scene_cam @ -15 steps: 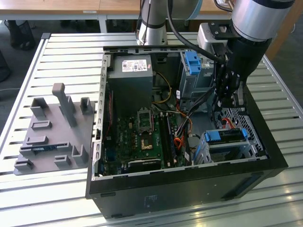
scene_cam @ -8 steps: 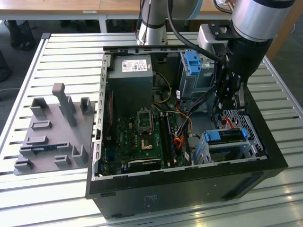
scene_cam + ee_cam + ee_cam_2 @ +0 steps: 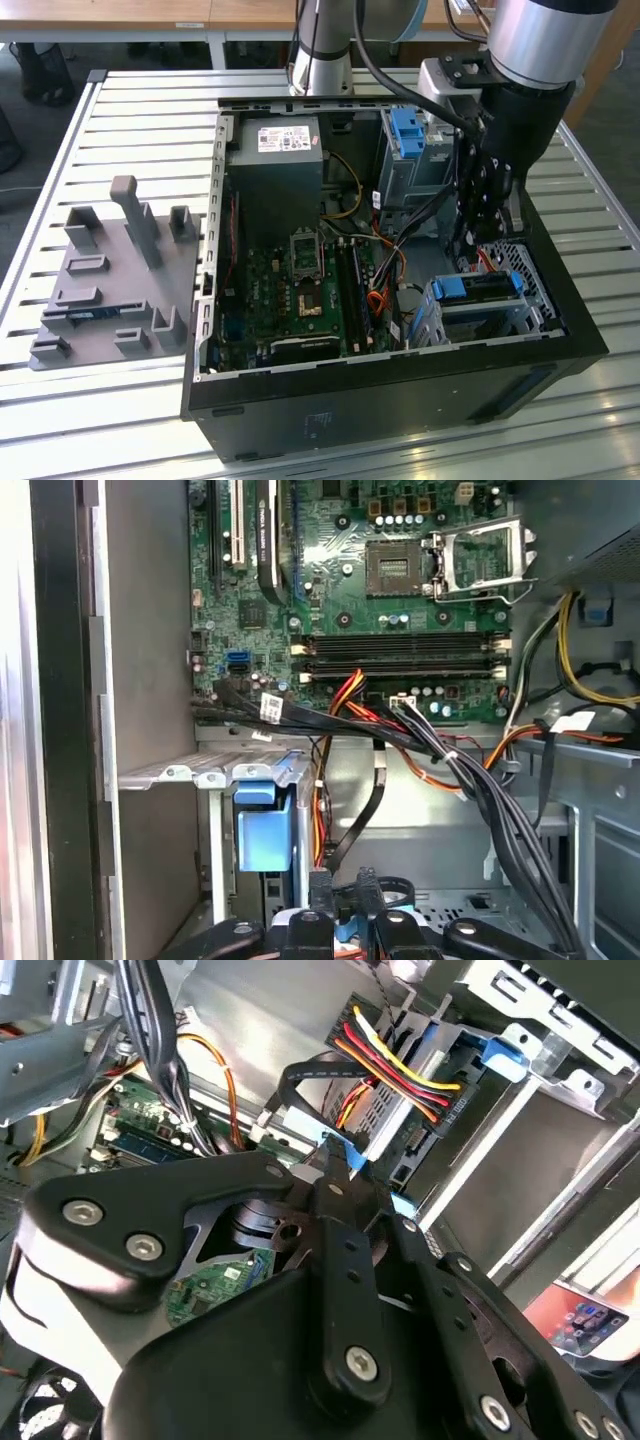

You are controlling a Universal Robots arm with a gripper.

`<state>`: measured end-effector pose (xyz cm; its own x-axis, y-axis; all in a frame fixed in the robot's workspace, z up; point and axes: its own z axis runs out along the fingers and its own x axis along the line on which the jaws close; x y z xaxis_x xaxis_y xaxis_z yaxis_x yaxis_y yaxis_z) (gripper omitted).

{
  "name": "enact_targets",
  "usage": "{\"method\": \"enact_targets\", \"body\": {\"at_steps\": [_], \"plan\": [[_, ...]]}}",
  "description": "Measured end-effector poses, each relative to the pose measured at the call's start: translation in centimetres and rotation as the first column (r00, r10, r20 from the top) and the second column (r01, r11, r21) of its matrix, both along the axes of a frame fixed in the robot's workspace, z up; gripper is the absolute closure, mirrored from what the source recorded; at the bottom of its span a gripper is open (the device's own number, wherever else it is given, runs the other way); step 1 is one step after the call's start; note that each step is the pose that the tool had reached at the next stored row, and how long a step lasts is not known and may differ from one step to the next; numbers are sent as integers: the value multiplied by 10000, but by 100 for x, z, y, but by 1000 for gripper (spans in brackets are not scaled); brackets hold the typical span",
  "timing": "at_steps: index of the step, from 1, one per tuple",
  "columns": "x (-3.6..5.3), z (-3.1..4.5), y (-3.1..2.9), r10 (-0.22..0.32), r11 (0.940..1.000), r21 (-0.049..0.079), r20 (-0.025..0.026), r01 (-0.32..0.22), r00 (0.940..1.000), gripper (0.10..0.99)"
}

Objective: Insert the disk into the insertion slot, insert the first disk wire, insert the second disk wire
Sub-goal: 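Insert the second disk wire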

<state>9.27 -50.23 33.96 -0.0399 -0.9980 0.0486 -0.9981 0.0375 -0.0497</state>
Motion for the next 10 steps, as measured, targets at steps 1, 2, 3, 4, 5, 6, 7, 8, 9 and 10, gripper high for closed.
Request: {"method": "enact_targets", "body": {"at_steps": [1, 2, 3, 4, 5, 6, 7, 8, 9, 10], "plan": [[0, -7, 0, 0, 10000, -19, 13, 0, 10000, 843], [0, -15, 0, 0, 10000, -37, 23, 0, 10000, 843], [0, -23, 0, 0, 10000, -56, 35, 0, 10000, 843], [0, -33, 0, 0, 10000, -75, 48, 0, 10000, 843], [0, -43, 0, 0, 10000, -90, 59, 0, 10000, 843], [0, -50, 0, 0, 10000, -100, 68, 0, 10000, 843], [0, -50, 0, 1, 9999, -102, 69, 0, 10000, 843], [0, -50, 0, 1, 9999, -102, 72, 0, 10000, 843], [0, -49, 0, 1, 9999, -102, 73, 0, 10000, 843], [0, -44, 0, 1, 9999, -104, 73, 0, 10000, 843]]}}
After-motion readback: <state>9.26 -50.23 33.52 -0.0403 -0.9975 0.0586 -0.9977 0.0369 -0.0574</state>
